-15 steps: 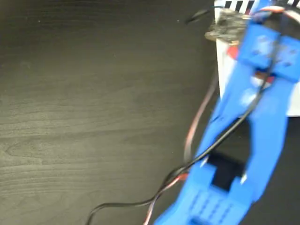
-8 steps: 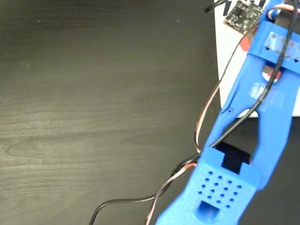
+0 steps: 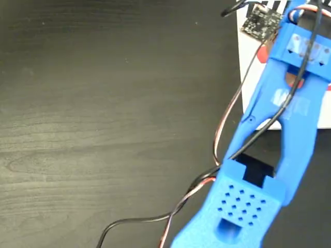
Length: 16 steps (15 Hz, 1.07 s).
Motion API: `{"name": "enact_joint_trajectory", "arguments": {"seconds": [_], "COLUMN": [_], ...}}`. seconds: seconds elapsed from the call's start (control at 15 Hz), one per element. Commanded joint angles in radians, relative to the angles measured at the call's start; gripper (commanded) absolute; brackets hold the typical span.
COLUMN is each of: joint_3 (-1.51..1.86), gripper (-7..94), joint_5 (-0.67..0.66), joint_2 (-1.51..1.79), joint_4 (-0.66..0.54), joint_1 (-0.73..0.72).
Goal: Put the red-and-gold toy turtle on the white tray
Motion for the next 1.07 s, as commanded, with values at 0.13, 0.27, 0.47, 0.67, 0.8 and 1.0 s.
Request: {"name": "enact_joint_trajectory", "arguments": {"seconds": [0.13,0.27,0.47,0.67,0.8,1.0], "joint_3": [-0.023,-0.012,-0.008,0.006,0.023,0.028], "gripper": [23,47,59,59,59,59], "joint_5": [0.003,-0.002,-0.009,-0.014,-0.014,-0.011], "joint_2": [0.044,0.046,0.046,0.049,0.057,0.080], "joint_4": [0.000,0.002,0.002,-0.002,-0.003,-0.003], "joint_1": [0.025,0.026,0.026,0.025,0.018,0.014]}}
